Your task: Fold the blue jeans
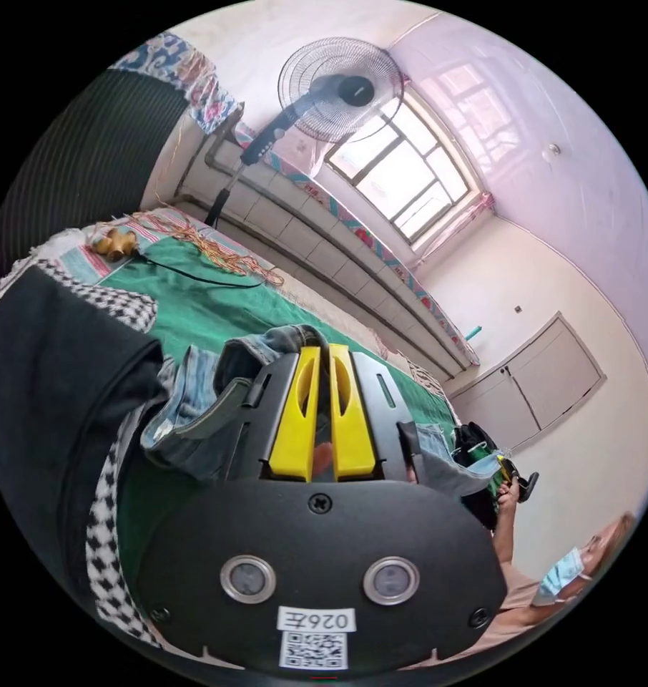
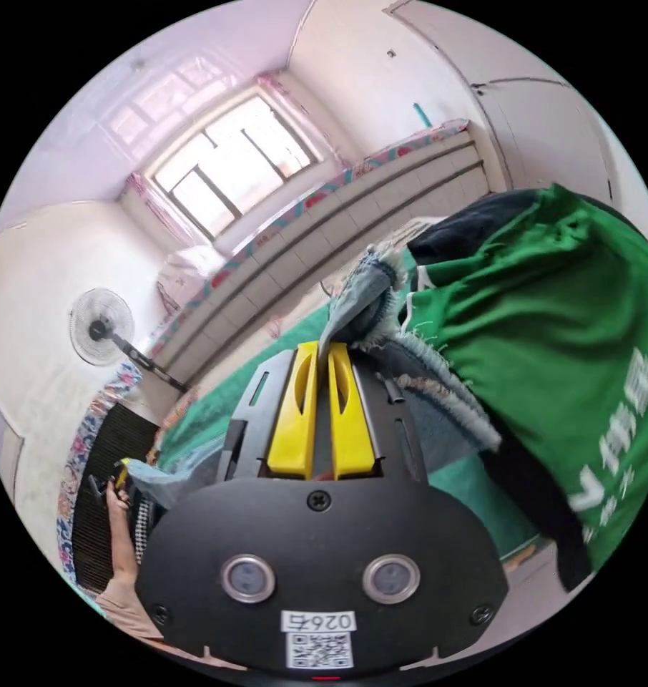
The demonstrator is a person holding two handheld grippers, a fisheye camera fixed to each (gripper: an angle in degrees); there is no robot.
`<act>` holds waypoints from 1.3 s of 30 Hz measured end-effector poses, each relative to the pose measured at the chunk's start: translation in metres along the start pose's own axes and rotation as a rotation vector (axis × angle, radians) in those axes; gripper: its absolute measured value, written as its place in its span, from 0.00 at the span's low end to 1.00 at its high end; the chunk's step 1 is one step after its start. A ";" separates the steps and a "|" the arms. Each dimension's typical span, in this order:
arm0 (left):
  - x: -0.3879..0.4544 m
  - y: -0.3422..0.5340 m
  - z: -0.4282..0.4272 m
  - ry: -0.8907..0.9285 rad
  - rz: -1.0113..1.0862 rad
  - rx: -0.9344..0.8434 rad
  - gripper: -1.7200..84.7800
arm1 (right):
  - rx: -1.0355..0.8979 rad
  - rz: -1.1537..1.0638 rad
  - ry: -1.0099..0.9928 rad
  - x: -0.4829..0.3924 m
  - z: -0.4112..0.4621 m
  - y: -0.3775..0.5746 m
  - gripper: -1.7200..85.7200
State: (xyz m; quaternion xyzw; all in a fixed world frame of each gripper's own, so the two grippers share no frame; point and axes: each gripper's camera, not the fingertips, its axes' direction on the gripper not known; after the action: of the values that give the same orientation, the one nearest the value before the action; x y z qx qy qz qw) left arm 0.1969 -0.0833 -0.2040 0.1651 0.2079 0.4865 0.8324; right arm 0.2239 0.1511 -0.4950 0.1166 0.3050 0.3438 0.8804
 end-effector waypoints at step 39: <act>0.486 0.518 0.582 -0.184 1.222 -0.825 0.03 | -0.358 -0.343 0.469 -0.031 0.474 0.092 0.01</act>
State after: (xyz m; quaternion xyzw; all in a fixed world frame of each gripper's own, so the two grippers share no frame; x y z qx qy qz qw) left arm 0.3216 0.5461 0.4536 -0.0345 -0.1913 0.8856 0.4217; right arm 0.4496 0.2001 -0.0698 -0.1751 0.4489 0.2561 0.8380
